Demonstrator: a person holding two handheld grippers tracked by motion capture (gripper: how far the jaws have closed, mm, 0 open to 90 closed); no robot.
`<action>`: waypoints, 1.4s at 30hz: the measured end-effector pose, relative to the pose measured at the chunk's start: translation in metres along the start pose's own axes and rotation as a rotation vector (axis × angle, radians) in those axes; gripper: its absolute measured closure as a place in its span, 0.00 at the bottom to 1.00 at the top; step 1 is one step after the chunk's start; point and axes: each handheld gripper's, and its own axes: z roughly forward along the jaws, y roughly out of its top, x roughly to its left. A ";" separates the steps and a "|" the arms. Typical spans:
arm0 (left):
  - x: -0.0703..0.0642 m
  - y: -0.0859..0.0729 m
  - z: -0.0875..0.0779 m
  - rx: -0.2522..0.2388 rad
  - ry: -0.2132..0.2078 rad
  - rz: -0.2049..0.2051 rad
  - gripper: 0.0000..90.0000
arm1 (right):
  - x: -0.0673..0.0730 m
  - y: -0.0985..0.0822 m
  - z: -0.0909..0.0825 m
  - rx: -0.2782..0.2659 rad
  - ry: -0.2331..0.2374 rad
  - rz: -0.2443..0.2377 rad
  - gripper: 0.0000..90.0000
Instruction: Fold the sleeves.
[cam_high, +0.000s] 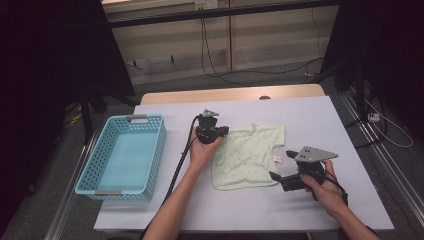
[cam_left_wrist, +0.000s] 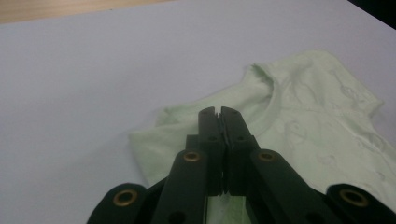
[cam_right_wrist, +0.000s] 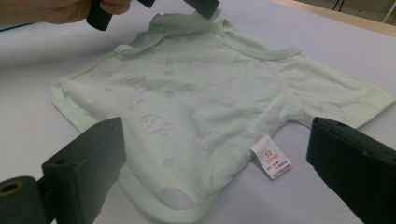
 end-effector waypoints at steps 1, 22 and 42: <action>-0.001 -0.001 0.001 0.005 -0.003 0.005 0.98 | 0.000 0.000 0.000 0.000 0.000 0.001 0.05; -0.002 -0.007 -0.011 0.023 -0.086 0.021 0.76 | 0.000 0.000 0.000 0.008 -0.010 -0.007 0.05; 0.003 -0.029 -0.046 0.025 -0.041 0.102 0.74 | 0.000 0.000 0.003 0.016 -0.010 -0.006 0.05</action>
